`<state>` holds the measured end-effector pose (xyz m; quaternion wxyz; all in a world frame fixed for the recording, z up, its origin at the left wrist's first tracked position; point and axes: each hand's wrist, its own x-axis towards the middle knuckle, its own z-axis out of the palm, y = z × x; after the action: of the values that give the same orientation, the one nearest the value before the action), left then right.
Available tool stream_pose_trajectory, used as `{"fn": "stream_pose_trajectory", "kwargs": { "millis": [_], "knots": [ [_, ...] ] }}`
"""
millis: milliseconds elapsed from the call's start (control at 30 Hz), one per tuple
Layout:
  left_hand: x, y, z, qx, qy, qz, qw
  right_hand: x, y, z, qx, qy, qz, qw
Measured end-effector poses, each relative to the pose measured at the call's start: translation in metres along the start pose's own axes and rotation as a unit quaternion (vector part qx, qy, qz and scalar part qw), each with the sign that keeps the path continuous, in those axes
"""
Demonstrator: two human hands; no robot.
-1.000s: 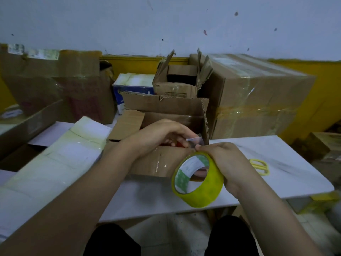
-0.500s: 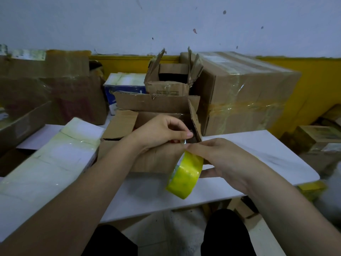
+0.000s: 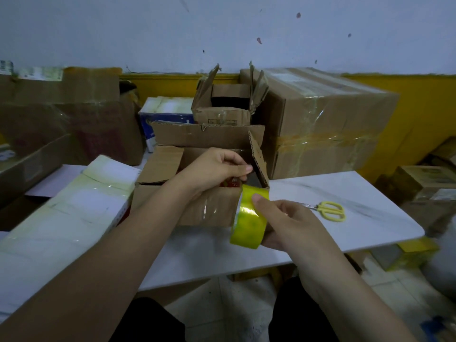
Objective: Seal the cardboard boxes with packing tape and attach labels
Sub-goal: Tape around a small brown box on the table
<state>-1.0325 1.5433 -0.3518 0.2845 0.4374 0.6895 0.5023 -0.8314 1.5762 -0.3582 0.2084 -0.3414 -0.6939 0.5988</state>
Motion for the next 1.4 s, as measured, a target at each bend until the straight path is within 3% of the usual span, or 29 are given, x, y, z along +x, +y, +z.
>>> {"fn": "stream_pose_trajectory", "kwargs": {
  "millis": [233, 500, 667, 733, 833, 933, 1033, 1133, 1400],
  "knots": [
    [0.012, -0.009, 0.005, 0.128, -0.013, 0.004, 0.992, -0.004, 0.005, 0.002, 0.052, -0.037, -0.026, 0.998],
    [0.013, -0.004, 0.001, 0.192, -0.046, -0.001, 0.980, 0.002, 0.007, -0.001, 0.076, -0.050, -0.043, 0.995],
    [0.003, -0.007, -0.004, 0.378, 0.020, 0.092, 0.921, -0.002, 0.009, 0.001, 0.094, -0.087, -0.077, 0.989],
    [-0.013, -0.006, -0.009, 0.375, 0.000, 0.157, 0.914, -0.001, 0.008, 0.002, 0.107, -0.086, -0.082, 0.987],
    [-0.046, -0.006, -0.018, 0.340, -0.063, 0.158, 0.925, 0.003, 0.007, 0.001, 0.125, -0.076, -0.084, 0.986],
    [-0.064, -0.018, -0.014, 0.451, -0.079, 0.171, 0.872, 0.010, 0.005, 0.001, 0.146, -0.056, -0.065, 0.986],
    [-0.064, -0.030, 0.006, 0.511, -0.015, 0.196, 0.837, 0.012, 0.001, 0.004, 0.183, -0.043, -0.038, 0.981],
    [-0.059, -0.036, 0.009, 0.502, 0.022, 0.202, 0.840, 0.010, -0.001, 0.009, 0.193, -0.031, -0.031, 0.980],
    [-0.048, -0.031, -0.001, 0.477, -0.047, 0.192, 0.857, -0.014, 0.005, 0.009, 0.154, -0.031, -0.043, 0.987]
  ]
}}
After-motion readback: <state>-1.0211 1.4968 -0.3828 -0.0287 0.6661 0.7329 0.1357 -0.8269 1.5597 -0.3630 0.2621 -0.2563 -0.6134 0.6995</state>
